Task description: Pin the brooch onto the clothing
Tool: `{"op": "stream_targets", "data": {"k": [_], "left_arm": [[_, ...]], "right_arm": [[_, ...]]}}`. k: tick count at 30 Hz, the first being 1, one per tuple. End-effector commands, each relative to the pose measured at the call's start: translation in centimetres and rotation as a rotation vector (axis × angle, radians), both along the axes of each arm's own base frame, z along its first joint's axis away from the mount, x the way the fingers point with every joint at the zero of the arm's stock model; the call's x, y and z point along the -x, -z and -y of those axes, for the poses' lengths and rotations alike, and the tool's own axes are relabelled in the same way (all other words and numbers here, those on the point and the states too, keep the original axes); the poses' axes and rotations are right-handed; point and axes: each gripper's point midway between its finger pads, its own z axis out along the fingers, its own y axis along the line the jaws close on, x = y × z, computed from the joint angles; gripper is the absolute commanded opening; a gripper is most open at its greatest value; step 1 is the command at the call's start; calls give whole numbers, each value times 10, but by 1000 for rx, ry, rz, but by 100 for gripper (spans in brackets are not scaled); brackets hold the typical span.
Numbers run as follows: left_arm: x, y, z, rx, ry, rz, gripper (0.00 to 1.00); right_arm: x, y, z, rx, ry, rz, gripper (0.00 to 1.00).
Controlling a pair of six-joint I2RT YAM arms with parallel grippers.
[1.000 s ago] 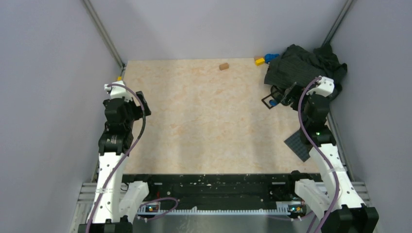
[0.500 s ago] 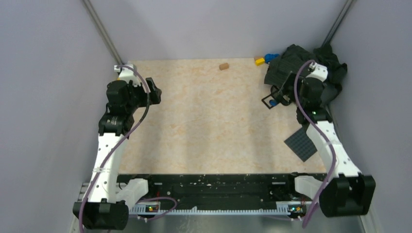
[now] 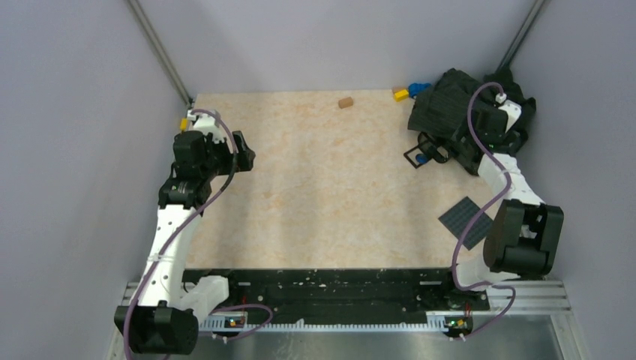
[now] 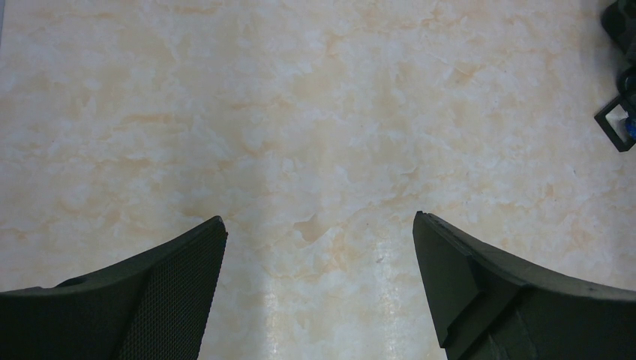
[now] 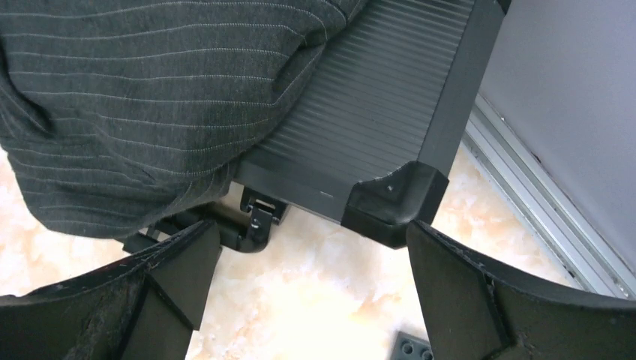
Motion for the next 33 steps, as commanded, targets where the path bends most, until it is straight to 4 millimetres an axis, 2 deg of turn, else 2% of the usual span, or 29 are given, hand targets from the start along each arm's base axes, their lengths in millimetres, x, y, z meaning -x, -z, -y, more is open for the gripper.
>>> {"op": "stream_targets", "data": {"k": [1, 6, 10, 11, 13, 15, 16, 18, 22, 25, 28, 30, 33], "left_arm": [[-3, -12, 4, 3, 24, 39, 98], [-3, -13, 7, 15, 40, 41, 98], [-2, -13, 10, 23, 49, 38, 98], [-2, -13, 10, 24, 49, 38, 98], [-2, -13, 11, 31, 56, 38, 98], [-1, -13, 14, 38, 68, 41, 98], [-1, -13, 14, 40, 71, 42, 98], [-1, -14, 15, 42, 72, 43, 98], [-1, -13, 14, 40, 67, 41, 98], [-1, -13, 14, 40, 69, 41, 98], [-1, -13, 14, 39, 67, 41, 98], [-1, -14, 13, 37, 63, 44, 98], [-1, -16, 11, 30, 53, 53, 97]], "right_arm": [[-54, -33, 10, 40, -105, 109, 99], [-80, -14, 17, 65, -128, 68, 99], [-101, -11, 18, 71, -161, 81, 98], [-109, -16, 21, 85, -159, 102, 97], [-120, -9, 29, 111, -146, 87, 95], [-128, -7, 34, 134, -160, 77, 80], [-132, -12, 35, 148, -172, 87, 68], [-139, -27, 33, 178, -209, 126, 50], [-148, -91, 32, 214, -219, 238, 0], [-149, -156, 22, 215, -245, 378, 0], [-139, -233, -4, 185, -327, 590, 0], [-123, -287, -26, 155, -400, 734, 0], [-100, -351, -58, 103, -490, 902, 0]]}}
